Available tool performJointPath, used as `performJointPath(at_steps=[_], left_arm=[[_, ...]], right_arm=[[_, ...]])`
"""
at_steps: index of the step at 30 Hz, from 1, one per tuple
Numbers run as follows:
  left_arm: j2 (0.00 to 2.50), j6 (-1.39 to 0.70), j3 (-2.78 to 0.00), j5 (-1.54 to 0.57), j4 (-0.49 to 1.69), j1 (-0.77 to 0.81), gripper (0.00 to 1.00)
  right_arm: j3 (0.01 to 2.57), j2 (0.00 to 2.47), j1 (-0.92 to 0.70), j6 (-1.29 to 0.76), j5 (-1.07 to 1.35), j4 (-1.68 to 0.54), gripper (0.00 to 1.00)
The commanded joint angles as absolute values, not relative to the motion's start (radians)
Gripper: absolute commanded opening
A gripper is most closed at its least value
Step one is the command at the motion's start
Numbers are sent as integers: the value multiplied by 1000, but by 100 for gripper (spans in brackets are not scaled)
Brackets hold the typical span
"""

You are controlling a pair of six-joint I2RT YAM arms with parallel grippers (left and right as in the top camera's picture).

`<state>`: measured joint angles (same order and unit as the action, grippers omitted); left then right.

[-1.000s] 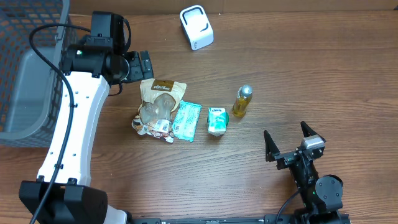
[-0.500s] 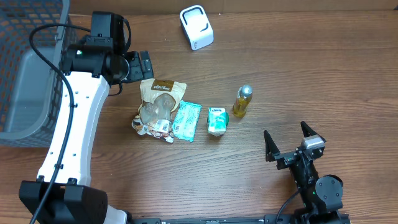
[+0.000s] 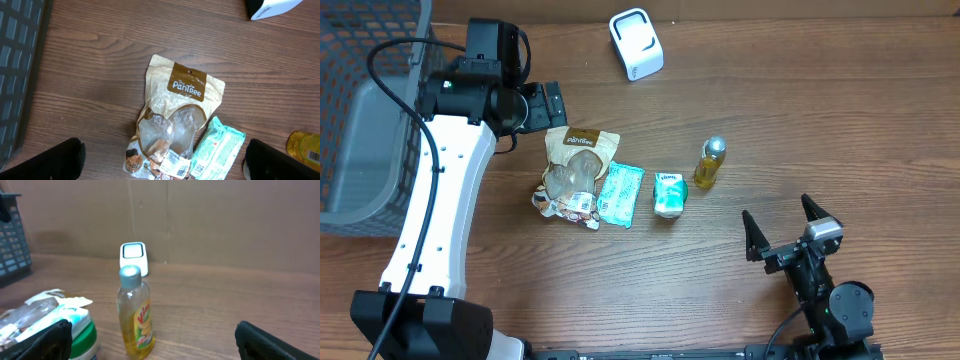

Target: Scan the item barcode

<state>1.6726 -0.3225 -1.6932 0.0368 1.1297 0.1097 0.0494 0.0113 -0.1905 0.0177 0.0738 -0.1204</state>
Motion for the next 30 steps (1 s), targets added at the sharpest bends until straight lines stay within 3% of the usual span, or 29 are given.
performJointPath(at_steps=[1, 9, 23, 30], left_arm=[[1676, -329, -1702, 25, 1126, 112, 100], [1676, -329, -1702, 25, 1126, 112, 100], [1676, -329, -1702, 25, 1126, 112, 100], [1676, -329, -1702, 26, 1126, 112, 100]], right_arm=[[189, 3, -187, -29, 88, -178, 100], [585, 144, -187, -79, 88, -499, 100], [1505, 920, -187, -79, 133, -1215, 100], [1692, 1238, -187, -79, 158, -1373, 100]])
